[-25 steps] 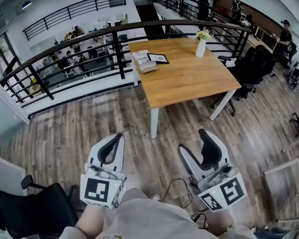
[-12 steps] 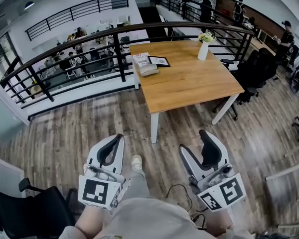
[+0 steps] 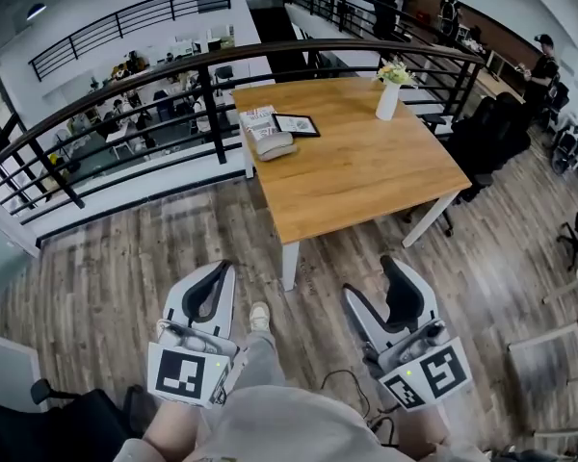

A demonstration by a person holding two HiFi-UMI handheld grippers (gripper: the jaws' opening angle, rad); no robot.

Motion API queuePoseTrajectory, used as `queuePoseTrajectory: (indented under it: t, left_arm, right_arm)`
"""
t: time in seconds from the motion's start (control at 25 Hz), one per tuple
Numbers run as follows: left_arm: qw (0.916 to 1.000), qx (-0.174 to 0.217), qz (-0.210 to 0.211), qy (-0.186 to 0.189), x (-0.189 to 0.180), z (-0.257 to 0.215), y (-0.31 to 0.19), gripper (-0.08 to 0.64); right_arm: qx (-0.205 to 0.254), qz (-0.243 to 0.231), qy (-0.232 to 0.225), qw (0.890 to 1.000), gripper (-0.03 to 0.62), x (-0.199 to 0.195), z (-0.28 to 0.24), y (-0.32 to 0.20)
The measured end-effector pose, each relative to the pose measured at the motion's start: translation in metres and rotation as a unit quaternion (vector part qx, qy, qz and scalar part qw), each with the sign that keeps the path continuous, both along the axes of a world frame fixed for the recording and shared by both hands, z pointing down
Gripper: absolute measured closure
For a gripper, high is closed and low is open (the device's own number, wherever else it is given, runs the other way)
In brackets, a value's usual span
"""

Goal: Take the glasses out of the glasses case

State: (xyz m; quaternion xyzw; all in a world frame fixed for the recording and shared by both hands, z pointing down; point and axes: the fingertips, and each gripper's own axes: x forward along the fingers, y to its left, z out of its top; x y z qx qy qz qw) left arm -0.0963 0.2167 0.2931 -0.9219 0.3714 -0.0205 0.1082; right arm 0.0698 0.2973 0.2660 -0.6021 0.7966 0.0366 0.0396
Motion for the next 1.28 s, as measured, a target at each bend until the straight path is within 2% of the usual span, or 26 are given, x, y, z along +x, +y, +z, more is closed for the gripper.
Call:
queuePoseTrajectory:
  t: [0.36,0.56,0.72,1.12,1.28]
  left_arm:
    - [0.9994,-0.027,0.0,-0.019,0.014,0.004,-0.173,0.546]
    - [0.9959,-0.084,0.002,-0.033,0.03,0.005,-0.288,0.546]
    - [0.9939,-0.102,0.013,-0.04,0.049,0.003,-0.376,0.546]
    - [0.9926,-0.104,0.04,-0.049,0.066,0.022,-0.464,0.546]
    - [0.9916,-0.11,0.046,-0.05,0.063,0.027,-0.481,0.546]
  right_arm:
    - [-0.051,-0.008,0.011,0.999,0.301,0.007,0.007,-0.173]
    - [-0.084,-0.005,0.016,0.996,0.308,0.018,0.008,-0.286]
    - [-0.104,0.005,0.01,0.994,0.31,0.033,0.002,-0.374]
    - [-0.107,-0.006,0.016,0.994,0.31,0.032,0.023,-0.479]
    - [-0.117,-0.011,0.022,0.993,0.311,0.029,0.027,-0.499]
